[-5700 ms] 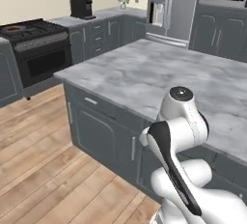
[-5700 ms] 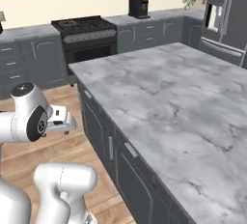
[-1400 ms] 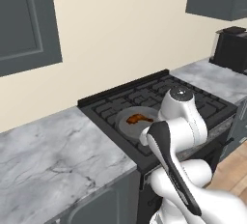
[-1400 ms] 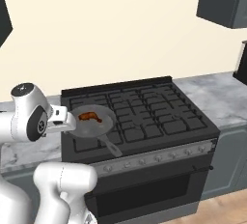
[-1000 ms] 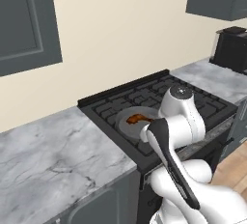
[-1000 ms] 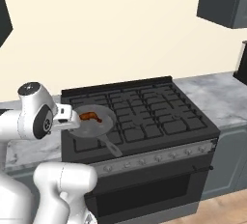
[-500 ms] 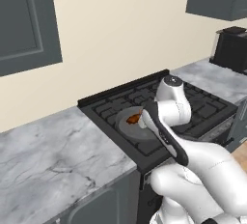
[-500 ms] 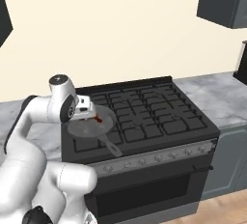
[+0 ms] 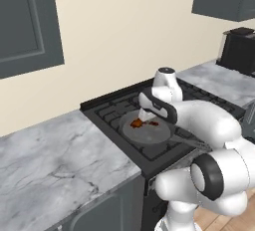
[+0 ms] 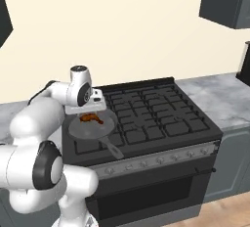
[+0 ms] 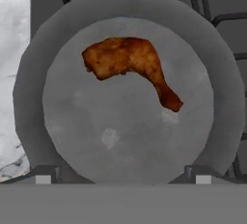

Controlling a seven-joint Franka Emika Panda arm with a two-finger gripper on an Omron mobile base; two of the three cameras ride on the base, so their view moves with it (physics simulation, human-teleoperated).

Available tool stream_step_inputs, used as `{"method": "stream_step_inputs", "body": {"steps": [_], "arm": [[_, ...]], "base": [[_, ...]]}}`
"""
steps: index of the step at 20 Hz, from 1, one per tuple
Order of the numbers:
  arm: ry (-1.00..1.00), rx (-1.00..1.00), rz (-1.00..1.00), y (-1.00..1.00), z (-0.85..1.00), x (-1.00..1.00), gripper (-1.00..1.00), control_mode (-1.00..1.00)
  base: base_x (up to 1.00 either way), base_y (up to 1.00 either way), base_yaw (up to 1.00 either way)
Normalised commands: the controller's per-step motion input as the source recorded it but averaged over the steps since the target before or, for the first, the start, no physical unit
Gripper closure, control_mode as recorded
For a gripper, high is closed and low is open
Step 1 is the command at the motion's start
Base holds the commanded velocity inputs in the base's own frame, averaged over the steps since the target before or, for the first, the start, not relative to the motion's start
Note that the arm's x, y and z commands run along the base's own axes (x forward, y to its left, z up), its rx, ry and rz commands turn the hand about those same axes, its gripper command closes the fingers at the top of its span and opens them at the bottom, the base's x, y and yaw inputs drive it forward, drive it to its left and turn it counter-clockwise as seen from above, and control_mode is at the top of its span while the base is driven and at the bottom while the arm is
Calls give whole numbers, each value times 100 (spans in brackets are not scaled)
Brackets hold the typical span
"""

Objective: Take the chicken drumsticks from the pan and place one on each plate on the dining counter.

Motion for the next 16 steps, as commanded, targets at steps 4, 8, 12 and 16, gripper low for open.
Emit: {"method": "stream_step_inputs", "body": {"steps": [4, 8, 12, 16], "arm": [[1, -7, 24, 0, -50, 27, -100, -100], [0, -11, 18, 0, -45, 18, -100, -100], [0, -1, 7, -5, -23, 36, -100, -100], [0, 0, 3, -11, -20, 37, -100, -100]], "base": [[0, 0, 0], [0, 0, 0], [0, 0, 0], [0, 0, 0]]}}
